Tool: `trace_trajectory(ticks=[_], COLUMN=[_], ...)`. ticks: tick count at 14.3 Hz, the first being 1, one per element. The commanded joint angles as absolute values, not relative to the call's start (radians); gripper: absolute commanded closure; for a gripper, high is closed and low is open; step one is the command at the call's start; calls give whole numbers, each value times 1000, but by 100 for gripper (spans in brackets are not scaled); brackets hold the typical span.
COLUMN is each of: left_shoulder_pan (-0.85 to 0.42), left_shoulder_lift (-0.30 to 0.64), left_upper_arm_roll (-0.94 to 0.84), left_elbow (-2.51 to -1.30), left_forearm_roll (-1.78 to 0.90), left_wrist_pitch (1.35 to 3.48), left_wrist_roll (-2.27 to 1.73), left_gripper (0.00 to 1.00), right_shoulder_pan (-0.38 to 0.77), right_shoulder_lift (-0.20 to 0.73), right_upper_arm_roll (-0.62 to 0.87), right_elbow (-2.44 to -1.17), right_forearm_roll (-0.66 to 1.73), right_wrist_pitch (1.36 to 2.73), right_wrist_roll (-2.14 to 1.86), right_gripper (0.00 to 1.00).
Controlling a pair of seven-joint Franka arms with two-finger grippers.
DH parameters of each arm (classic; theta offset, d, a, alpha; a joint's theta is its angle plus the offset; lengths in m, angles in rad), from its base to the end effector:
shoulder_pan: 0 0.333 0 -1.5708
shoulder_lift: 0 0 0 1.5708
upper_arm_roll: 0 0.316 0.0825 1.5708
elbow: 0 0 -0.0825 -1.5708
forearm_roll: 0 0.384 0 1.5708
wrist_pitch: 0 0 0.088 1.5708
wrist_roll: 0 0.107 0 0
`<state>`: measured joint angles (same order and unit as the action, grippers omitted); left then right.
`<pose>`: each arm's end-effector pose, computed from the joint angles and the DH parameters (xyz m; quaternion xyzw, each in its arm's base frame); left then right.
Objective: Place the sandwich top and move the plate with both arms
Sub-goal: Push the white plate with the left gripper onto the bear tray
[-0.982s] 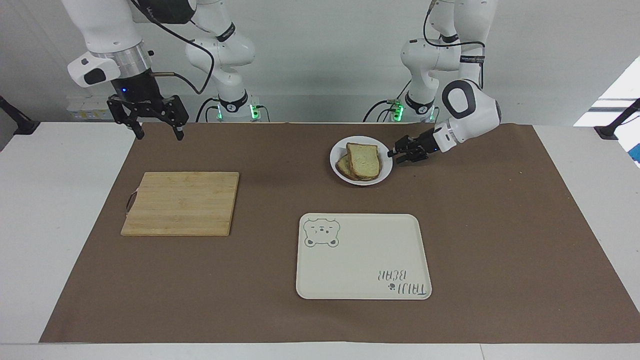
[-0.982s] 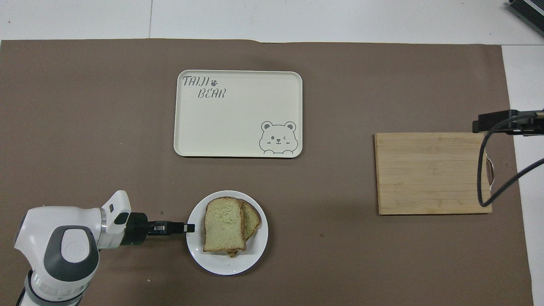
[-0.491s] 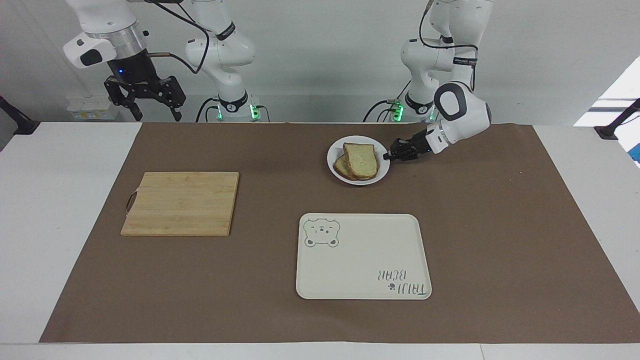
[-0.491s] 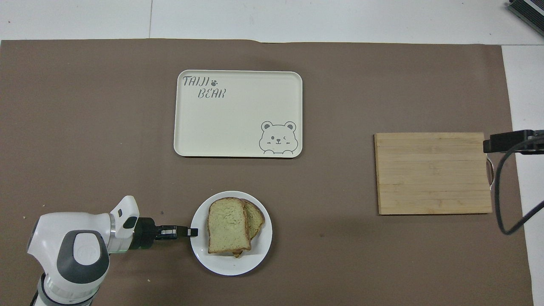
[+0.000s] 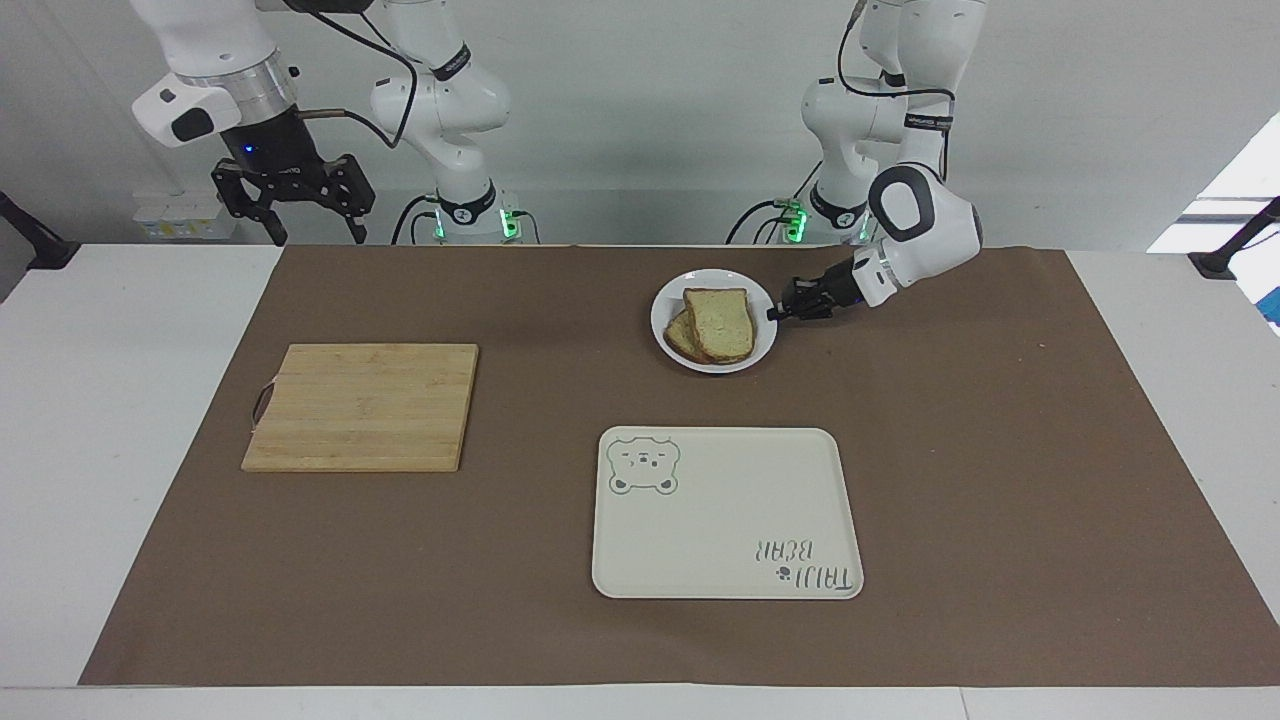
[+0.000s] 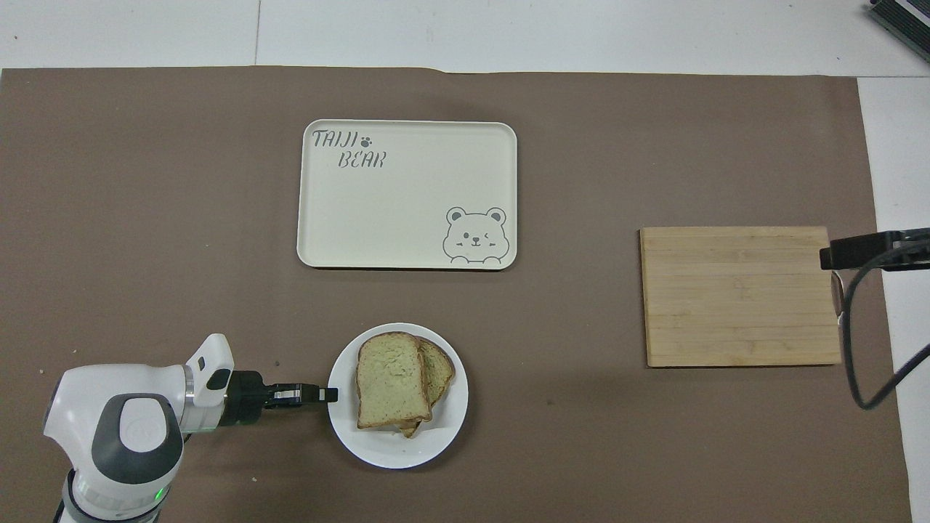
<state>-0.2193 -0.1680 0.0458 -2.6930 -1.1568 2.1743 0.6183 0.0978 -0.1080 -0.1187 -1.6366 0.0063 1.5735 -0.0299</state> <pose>0.3704 -0.1011 0.2754 0.9072 0.0362 -0.0576 0.4151 0.5209 -0.0139 0.6513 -0.9997 -0.0048 -0.0223 0.0090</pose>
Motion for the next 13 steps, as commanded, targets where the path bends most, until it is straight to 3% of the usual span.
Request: trace_trajectory(ticks=[1, 7, 13], left_shoulder_pan=[-143, -38, -47], left_shoulder_lift=[-123, -34, 86], left_upper_arm_roll=[52, 51, 51], left_elbow=[-2625, -2439, -2240], left_forearm_roll=[-1184, -1190, -1215], left_wrist_pitch=[2113, 1996, 2006], left_wrist_roll=[623, 623, 656], left_gripper=[100, 100, 100], right_shoulder_pan=[89, 86, 83], right_shoulder_lift=[-129, -127, -121], right_upper_arm_roll=[-114, -115, -112], right_elbow=[-1672, -1669, -1658], right_forearm_roll=[-38, -40, -20], right_wrist_pitch=[1575, 1557, 1560], right_wrist_roll=[-77, -75, -74], right_gripper=[0, 0, 0])
